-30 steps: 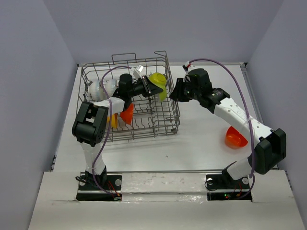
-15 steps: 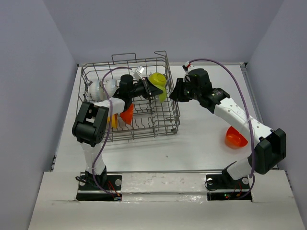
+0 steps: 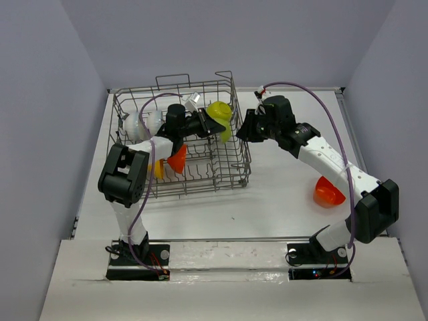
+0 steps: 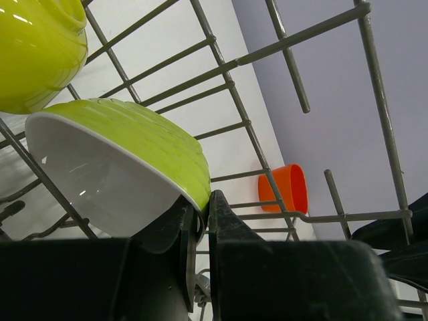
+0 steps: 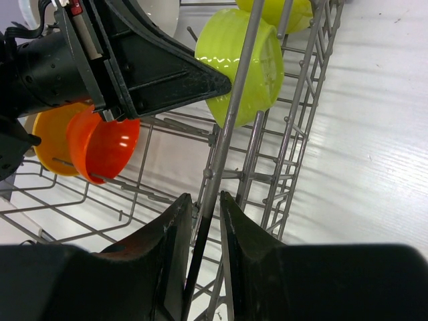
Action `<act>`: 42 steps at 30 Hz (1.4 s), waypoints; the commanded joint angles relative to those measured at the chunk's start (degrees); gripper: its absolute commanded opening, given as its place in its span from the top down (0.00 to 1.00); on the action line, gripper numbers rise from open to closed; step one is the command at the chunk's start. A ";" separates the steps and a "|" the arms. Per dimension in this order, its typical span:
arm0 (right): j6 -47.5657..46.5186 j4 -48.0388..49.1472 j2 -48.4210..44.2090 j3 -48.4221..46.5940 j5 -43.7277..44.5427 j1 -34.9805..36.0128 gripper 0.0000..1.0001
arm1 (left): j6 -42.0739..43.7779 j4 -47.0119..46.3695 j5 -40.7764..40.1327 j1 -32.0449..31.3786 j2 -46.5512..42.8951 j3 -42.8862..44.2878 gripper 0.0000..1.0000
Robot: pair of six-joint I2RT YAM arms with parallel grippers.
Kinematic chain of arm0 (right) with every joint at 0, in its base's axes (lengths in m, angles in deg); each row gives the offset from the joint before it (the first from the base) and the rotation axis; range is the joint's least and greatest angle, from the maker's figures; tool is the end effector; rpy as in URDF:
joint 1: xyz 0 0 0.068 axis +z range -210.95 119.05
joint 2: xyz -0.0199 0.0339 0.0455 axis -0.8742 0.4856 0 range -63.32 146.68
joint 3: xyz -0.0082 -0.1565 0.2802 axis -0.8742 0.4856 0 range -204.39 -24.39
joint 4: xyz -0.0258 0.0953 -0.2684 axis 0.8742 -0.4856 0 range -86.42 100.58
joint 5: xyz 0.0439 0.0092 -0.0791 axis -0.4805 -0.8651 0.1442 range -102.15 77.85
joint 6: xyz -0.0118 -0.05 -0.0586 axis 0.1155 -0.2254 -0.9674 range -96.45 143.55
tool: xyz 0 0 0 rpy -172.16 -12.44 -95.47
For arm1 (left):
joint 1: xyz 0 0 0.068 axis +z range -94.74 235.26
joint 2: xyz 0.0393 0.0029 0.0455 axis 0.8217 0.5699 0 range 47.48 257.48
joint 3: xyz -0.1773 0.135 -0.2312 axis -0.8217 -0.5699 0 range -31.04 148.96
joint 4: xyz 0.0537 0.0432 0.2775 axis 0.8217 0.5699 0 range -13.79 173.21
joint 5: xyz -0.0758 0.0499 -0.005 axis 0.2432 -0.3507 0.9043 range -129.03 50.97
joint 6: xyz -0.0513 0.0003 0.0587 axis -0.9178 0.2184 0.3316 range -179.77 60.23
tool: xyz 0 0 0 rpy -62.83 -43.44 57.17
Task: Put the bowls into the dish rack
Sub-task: Place the upside down bowl on the dish rack.
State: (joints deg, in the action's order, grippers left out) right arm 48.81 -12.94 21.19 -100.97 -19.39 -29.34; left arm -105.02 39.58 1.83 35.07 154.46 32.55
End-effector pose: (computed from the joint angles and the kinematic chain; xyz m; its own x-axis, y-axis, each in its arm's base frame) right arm 0.3245 0.2096 0.3746 -0.6628 0.0891 -0.7435 -0.3635 0.8298 0.4235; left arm 0.4292 -0.2042 0.2563 -0.6962 -0.3164 -0.6444 0.5344 0.3708 -0.7595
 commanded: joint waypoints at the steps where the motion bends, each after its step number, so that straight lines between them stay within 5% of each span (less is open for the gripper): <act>1: -1.00 0.85 0.22 -0.77 0.48 0.55 0.71 | 2.98 3.57 -3.15 0.41 -3.97 -1.10 0.87; 28: -1.00 1.21 0.39 -0.59 0.13 0.55 0.71 | 13.26 23.08 -11.24 1.02 -6.70 3.37 0.80; 42: -1.17 1.21 0.22 -0.59 -0.05 0.55 0.71 | 14.84 25.55 -15.11 1.02 -7.75 2.68 0.71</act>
State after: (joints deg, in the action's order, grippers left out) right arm 48.81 -12.88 21.50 -100.95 -19.42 -29.31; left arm -93.17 58.51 -7.04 34.48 148.41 34.69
